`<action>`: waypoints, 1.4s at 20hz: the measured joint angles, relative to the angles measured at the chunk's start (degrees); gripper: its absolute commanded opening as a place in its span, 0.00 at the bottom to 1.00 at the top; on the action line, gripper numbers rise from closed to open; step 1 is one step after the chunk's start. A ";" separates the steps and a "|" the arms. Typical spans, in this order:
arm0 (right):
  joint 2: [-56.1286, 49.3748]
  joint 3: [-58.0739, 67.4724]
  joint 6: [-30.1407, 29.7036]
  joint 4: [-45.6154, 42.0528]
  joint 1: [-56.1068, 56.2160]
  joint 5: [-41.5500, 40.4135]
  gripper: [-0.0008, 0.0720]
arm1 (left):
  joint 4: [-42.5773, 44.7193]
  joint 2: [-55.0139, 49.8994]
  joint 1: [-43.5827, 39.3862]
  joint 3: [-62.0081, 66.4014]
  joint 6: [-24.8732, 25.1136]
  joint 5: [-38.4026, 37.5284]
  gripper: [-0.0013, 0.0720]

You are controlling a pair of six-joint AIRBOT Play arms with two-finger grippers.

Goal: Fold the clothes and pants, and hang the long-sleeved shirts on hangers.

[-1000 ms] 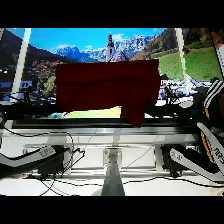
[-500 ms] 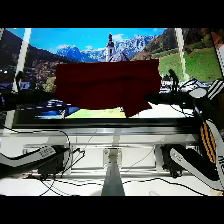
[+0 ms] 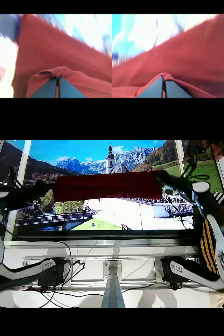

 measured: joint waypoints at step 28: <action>-26.99 22.95 6.62 -10.58 5.57 6.34 0.68 | 16.28 -21.92 -4.81 18.21 -9.40 -4.66 0.24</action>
